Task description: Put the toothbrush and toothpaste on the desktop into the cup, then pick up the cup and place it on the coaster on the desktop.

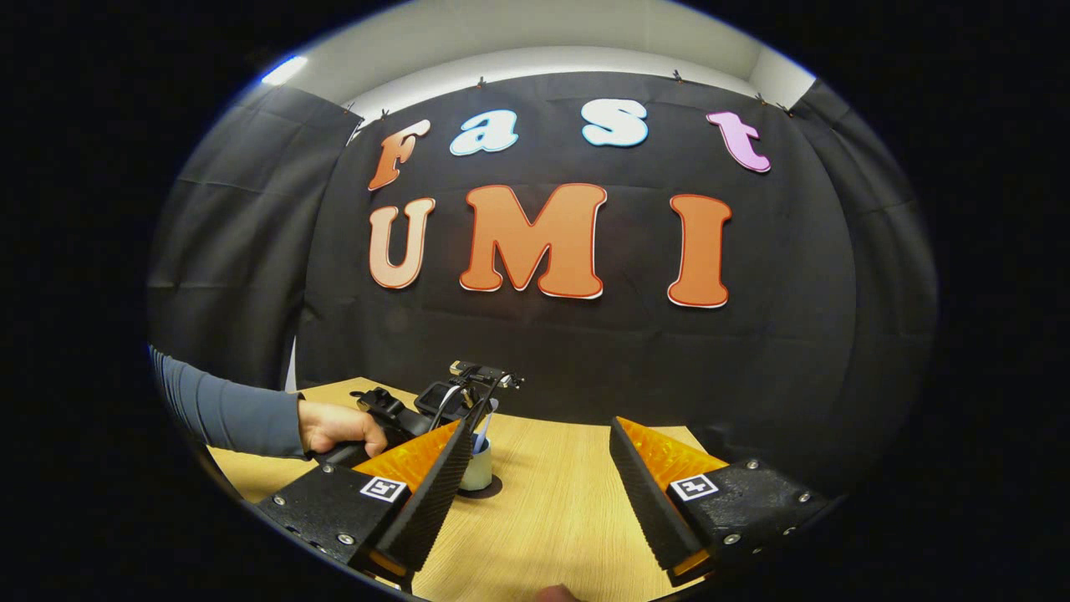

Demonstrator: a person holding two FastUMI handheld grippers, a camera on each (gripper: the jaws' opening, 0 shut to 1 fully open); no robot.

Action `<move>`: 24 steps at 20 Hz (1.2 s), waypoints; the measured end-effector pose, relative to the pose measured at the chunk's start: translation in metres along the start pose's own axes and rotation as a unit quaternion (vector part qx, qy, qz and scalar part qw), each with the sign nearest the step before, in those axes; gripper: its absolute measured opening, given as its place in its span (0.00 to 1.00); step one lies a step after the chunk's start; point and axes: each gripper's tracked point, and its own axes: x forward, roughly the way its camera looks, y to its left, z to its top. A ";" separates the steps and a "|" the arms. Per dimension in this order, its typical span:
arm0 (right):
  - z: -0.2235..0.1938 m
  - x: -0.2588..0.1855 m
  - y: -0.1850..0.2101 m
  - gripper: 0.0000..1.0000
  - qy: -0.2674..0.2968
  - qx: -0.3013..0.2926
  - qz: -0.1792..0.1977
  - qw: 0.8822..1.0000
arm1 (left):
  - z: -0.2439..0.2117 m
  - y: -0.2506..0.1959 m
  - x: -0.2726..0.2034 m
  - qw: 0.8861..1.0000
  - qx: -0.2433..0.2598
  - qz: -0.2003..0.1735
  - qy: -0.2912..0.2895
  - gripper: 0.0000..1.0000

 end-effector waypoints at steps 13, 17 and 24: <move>-0.010 0.018 0.004 0.99 0.025 0.011 -0.031 0.999 | 0.015 0.000 -0.071 0.990 0.065 -0.028 -0.122 0.89; -0.002 0.025 0.024 0.99 0.016 -0.005 -0.034 0.999 | 0.024 0.025 -0.122 0.974 0.059 -0.001 -0.217 1.00; 0.029 0.042 0.082 0.99 -0.043 0.008 -0.007 0.999 | 0.021 0.095 -0.196 0.925 0.038 0.061 -0.373 0.98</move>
